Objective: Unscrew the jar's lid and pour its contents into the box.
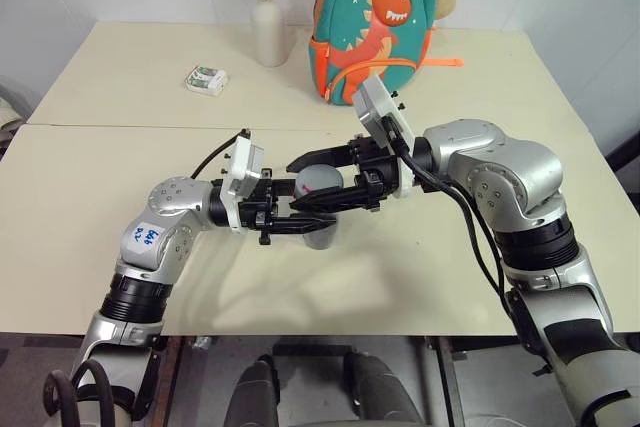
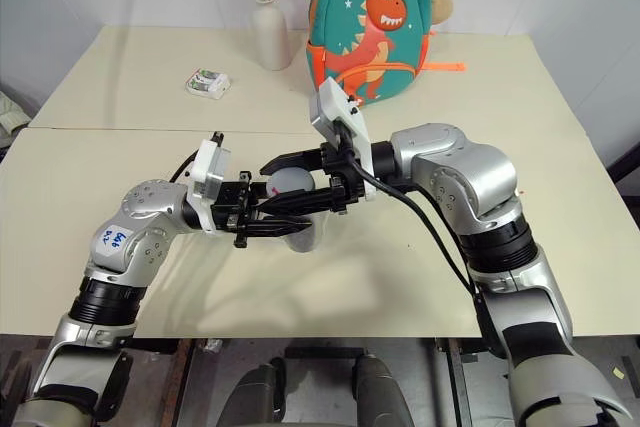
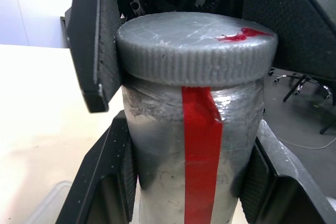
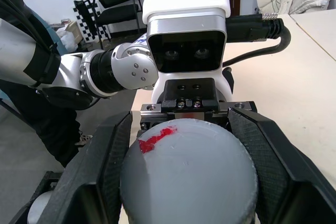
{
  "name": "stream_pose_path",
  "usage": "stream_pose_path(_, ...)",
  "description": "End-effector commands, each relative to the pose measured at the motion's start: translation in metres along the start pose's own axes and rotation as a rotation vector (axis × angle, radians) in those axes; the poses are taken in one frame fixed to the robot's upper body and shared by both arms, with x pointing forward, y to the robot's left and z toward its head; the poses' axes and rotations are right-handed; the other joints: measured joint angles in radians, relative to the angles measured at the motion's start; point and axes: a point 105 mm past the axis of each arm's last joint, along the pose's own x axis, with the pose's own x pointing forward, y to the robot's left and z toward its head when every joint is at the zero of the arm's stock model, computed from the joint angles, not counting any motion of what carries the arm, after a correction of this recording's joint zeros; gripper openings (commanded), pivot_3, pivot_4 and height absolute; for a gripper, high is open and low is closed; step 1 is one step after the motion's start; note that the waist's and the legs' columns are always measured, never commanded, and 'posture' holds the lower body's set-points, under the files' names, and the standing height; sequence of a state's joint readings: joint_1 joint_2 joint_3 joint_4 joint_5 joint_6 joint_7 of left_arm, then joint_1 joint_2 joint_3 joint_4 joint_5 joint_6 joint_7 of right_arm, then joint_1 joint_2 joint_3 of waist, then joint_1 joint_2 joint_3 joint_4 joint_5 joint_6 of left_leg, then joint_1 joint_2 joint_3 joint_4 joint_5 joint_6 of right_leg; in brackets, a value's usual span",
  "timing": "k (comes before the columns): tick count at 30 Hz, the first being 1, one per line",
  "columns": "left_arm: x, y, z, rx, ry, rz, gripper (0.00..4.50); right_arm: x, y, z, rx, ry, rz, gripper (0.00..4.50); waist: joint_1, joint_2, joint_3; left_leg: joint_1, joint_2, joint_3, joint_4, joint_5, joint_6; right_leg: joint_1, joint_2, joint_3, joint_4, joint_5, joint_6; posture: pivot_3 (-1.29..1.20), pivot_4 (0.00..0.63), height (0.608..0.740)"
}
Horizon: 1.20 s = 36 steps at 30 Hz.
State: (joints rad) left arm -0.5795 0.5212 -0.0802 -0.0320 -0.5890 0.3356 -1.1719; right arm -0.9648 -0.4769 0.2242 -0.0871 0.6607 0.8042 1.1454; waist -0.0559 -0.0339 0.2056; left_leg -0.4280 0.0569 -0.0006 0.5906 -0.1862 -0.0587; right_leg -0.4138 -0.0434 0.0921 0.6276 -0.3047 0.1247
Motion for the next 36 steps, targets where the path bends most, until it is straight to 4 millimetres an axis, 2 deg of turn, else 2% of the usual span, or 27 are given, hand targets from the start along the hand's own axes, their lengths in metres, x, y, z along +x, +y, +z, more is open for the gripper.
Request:
stream_pose_path(1, -0.007, -0.002, 0.006, 0.062, -0.006, 0.019, 2.02, -0.011, -0.001, 0.013, -0.026, -0.038, -0.025, 2.60, 0.000, 0.000, 0.000, 0.000, 0.000, 0.000, 0.000, 0.000, 0.000, 0.000, 0.000, 0.000, 0.000, 0.000, 0.000, 0.00, 0.150, 0.740)
stream_pose_path(3, -0.007, -0.002, 0.006, 0.066, -0.008, 0.025, 2.02, -0.012, -0.002, 0.012, -0.016, -0.034, -0.032, 3.33, 0.000, 0.000, 0.000, 0.000, 0.000, 0.000, 0.000, 0.000, 0.000, 0.000, 0.000, 0.000, 0.001, 0.000, 0.000, 0.00, 0.150, 0.740)
stream_pose_path(7, -0.010, 0.000, 0.008, 0.073, -0.013, 0.043, 2.02, -0.014, -0.001, 0.015, -0.027, -0.049, -0.043, 4.47, 0.001, 0.000, 0.000, 0.000, 0.000, 0.000, 0.001, 0.000, 0.000, 0.000, 0.000, 0.000, 0.001, 0.000, 0.000, 0.00, 0.150, 0.740)
stream_pose_path(14, -0.016, 0.000, 0.004, 0.065, 0.003, 0.065, 2.02, -0.023, -0.005, 0.021, -0.072, -0.081, -0.109, 4.47, 0.000, 0.000, 0.000, 0.000, 0.000, 0.000, 0.001, 0.000, 0.000, 0.000, 0.000, 0.000, 0.001, 0.000, 0.000, 0.00, 0.150, 0.740)
stream_pose_path(24, -0.009, 0.010, 0.007, 0.070, -0.008, 0.097, 2.02, 0.006, 0.002, 0.018, -0.081, -0.094, -0.149, 4.47, 0.001, 0.000, 0.000, 0.000, 0.001, 0.001, 0.001, 0.000, 0.000, 0.000, 0.001, 0.000, 0.001, 0.000, 0.000, 0.00, 0.150, 0.740)
stream_pose_path(28, -0.008, 0.011, 0.007, 0.069, -0.006, 0.090, 2.02, 0.011, -0.003, 0.015, -0.066, -0.095, -0.185, 4.47, 0.000, 0.000, 0.000, 0.000, 0.001, 0.001, 0.001, 0.000, 0.000, 0.000, 0.001, 0.000, 0.001, 0.000, 0.000, 0.00, 0.150, 0.740)
stream_pose_path(32, -0.008, 0.012, 0.009, 0.071, -0.009, 0.085, 2.02, 0.008, -0.015, 0.012, -0.069, -0.092, -0.245, 4.47, 0.000, 0.000, 0.000, 0.000, 0.001, 0.001, 0.001, 0.000, 0.000, 0.000, 0.001, 0.000, 0.001, 0.000, 0.000, 0.00, 0.150, 0.740)
stream_pose_path(36, -0.006, 0.013, 0.011, 0.072, -0.021, 0.086, 2.02, -0.006, -0.027, 0.012, -0.080, -0.083, -0.297, 4.47, 0.000, 0.000, 0.000, 0.000, 0.001, 0.001, 0.001, 0.000, 0.000, 0.000, 0.001, 0.001, 0.001, 0.000, 0.000, 0.00, 0.150, 0.740)
